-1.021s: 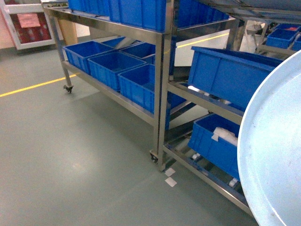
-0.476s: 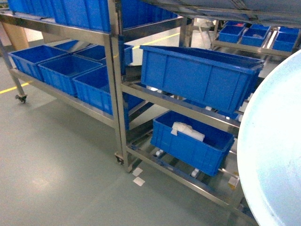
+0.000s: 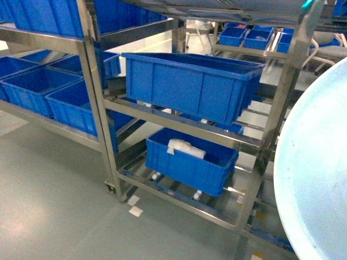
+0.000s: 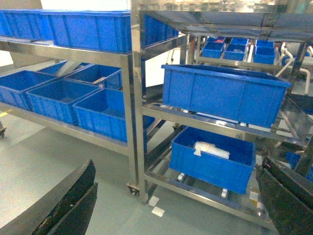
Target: Place blue tray on left shelf second layer neatly
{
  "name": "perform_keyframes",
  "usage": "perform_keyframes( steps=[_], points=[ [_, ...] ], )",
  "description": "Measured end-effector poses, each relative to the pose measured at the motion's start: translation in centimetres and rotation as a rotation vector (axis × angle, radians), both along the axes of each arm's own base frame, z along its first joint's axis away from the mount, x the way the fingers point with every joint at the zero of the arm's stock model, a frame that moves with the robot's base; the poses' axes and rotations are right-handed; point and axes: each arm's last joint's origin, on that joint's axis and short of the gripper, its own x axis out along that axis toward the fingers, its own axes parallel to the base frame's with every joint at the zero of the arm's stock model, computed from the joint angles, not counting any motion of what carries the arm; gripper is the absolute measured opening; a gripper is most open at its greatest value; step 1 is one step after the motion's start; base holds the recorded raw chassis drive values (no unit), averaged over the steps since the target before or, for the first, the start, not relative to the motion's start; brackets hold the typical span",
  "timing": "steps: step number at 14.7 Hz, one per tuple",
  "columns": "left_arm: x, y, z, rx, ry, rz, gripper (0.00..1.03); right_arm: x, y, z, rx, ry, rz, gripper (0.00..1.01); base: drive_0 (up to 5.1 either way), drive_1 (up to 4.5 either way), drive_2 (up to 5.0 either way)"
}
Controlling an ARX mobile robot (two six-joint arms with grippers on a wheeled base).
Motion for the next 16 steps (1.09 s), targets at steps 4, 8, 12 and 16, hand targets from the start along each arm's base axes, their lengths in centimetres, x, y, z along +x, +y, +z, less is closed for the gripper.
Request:
perform_keyframes(
  steps=[4,8,12,16],
  points=[
    [0.0,0.0,0.0,0.0,0.0,-0.001,0.98,0.0,0.0,0.0,0.0,0.0,0.0,0.02,-1.8,-1.78,-1.8],
    [0.0,0.0,0.0,0.0,0.0,0.0,0.98,0.0,0.0,0.0,0.0,0.0,0.0,0.02,-1.5,-1.53,-1.5],
    [0.0,0.0,0.0,0.0,0.0,0.0,0.98,0.0,0.0,0.0,0.0,0.0,0.0,0.02,-1.6,-1.57,-1.6],
    [0.0,-0.02,0.0,0.0,0.0,-0.003,0.98,0.0,-0.01,0.01,0.001,-0.001,-0.002,0.02,-1.6,-1.57,-1.6]
  ],
)
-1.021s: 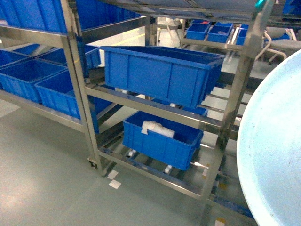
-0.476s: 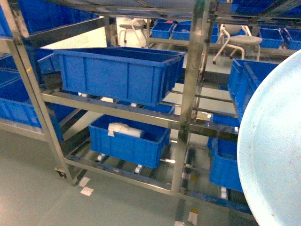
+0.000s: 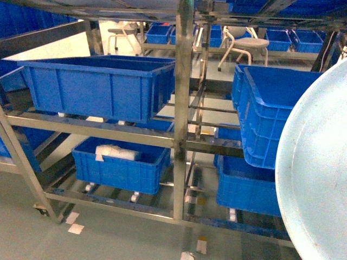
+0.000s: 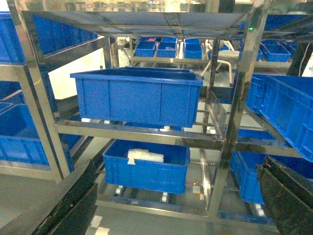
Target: Place blue tray on left shelf second layer neatly
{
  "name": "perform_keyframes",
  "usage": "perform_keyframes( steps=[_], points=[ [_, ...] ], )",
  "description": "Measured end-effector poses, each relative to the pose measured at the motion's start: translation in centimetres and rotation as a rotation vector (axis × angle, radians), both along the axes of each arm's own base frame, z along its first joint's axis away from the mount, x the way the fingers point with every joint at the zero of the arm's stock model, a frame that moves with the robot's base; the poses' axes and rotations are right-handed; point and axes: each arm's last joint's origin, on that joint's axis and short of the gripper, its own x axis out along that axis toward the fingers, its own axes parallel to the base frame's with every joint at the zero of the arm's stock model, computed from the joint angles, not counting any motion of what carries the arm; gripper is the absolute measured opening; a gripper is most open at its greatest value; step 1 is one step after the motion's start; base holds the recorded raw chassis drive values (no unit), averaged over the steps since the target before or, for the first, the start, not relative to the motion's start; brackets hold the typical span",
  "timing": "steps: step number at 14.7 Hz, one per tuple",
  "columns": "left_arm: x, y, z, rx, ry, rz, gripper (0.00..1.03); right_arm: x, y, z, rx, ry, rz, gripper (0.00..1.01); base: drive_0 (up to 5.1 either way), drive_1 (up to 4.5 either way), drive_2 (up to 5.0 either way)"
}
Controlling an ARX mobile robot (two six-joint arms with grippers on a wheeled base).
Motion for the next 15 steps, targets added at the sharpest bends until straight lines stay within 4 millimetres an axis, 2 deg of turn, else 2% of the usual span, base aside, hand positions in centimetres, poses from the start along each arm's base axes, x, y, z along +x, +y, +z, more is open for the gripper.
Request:
perform_keyframes(
  steps=[2,9,15],
  points=[
    [0.0,0.01,0.0,0.0,0.0,0.002,0.98,0.0,0.01,-0.02,0.0,0.002,0.002,0.02,-1.6,-1.58,-1.6],
    [0.0,0.01,0.01,0.0,-0.001,0.002,0.98,0.0,0.01,0.0,0.0,0.0,0.002,0.02,-0.1,3.83,-4.0],
    [0.0,0.03,-0.04,0.0,0.004,0.003,0.98,0.01,0.01,-0.03,-0.001,0.003,0.002,0.02,-1.2,2.98,-5.4]
  ],
)
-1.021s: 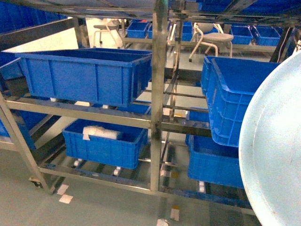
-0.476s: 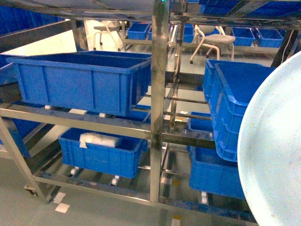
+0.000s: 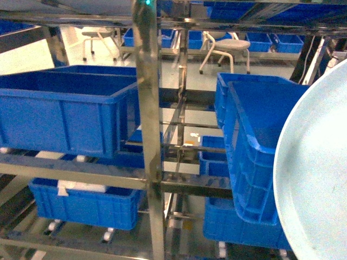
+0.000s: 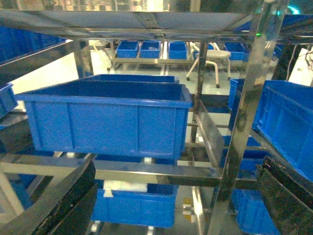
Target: Place blue tray on left shelf second layer neatly
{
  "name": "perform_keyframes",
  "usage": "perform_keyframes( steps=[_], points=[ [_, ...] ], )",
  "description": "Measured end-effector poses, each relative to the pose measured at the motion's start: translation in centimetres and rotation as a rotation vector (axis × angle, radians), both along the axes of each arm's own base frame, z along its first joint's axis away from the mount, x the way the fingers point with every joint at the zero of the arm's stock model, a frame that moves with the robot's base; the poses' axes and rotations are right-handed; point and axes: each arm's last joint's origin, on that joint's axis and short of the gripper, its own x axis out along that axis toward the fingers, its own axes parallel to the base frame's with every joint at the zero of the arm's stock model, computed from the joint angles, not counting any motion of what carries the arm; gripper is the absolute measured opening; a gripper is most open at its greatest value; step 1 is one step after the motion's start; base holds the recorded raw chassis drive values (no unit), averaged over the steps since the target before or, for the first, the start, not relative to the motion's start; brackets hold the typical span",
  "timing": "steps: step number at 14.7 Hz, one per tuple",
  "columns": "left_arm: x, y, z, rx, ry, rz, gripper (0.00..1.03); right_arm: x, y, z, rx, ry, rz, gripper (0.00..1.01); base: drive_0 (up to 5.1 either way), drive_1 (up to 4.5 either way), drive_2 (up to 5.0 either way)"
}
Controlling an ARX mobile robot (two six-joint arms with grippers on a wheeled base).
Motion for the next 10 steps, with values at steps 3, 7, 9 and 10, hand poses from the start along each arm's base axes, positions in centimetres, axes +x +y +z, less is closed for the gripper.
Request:
perform_keyframes(
  steps=[3,7,9,10],
  points=[
    [0.0,-0.01,0.06,0.0,-0.006,0.0,0.98,0.0,0.0,0.03,0.001,-0.003,0.0,0.02,-1.4,2.85,-5.7],
    [0.0,-0.02,0.04,0.0,-0.005,-0.002,0.98,0.0,0.0,0.0,0.0,0.0,-0.001,0.02,0.4,0.39,0.4],
    [0.0,-0.02,0.04,0.0,-0.005,-0.002,0.98,0.0,0.0,0.03,0.0,-0.003,-0.001,0.02,0.2,0.19,0.2],
    [0.0,-0.02,0.04,0.0,-0.005,-0.002,0.98,0.0,0.0,0.01,0.001,-0.001,-0.001,0.02,0.0,0.0,0.0]
  ],
)
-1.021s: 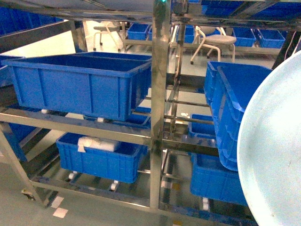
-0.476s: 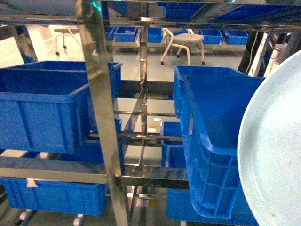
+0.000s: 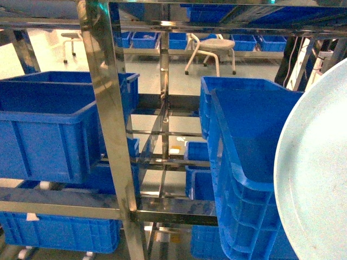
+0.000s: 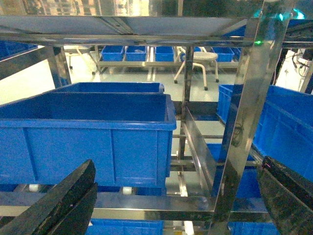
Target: Place blue tray on left shelf second layer neatly
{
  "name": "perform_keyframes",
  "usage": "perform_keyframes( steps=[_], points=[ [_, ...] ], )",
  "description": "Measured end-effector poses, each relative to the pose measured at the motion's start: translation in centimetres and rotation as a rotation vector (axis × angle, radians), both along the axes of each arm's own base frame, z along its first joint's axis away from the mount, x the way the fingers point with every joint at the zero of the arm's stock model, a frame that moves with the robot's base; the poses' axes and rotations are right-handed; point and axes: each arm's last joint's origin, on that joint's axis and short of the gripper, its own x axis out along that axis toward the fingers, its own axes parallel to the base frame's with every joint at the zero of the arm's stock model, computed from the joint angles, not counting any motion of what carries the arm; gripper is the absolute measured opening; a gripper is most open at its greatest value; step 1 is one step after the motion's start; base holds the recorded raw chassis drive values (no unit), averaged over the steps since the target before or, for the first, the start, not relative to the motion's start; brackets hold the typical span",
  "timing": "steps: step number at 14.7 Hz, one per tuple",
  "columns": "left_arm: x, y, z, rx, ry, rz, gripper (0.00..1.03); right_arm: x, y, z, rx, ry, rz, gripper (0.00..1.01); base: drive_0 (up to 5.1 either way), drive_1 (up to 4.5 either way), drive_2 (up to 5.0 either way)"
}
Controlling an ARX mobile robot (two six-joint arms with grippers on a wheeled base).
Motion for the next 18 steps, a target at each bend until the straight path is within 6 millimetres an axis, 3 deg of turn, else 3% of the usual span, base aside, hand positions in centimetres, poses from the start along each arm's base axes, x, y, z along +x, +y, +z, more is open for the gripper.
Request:
perform_keyframes(
  steps=[18],
  points=[
    [0.0,0.0,0.0,0.0,0.0,0.0,0.98,0.0,0.0,0.0,0.0,0.0,0.0,0.02,0.0,0.34,-0.3]
  ],
)
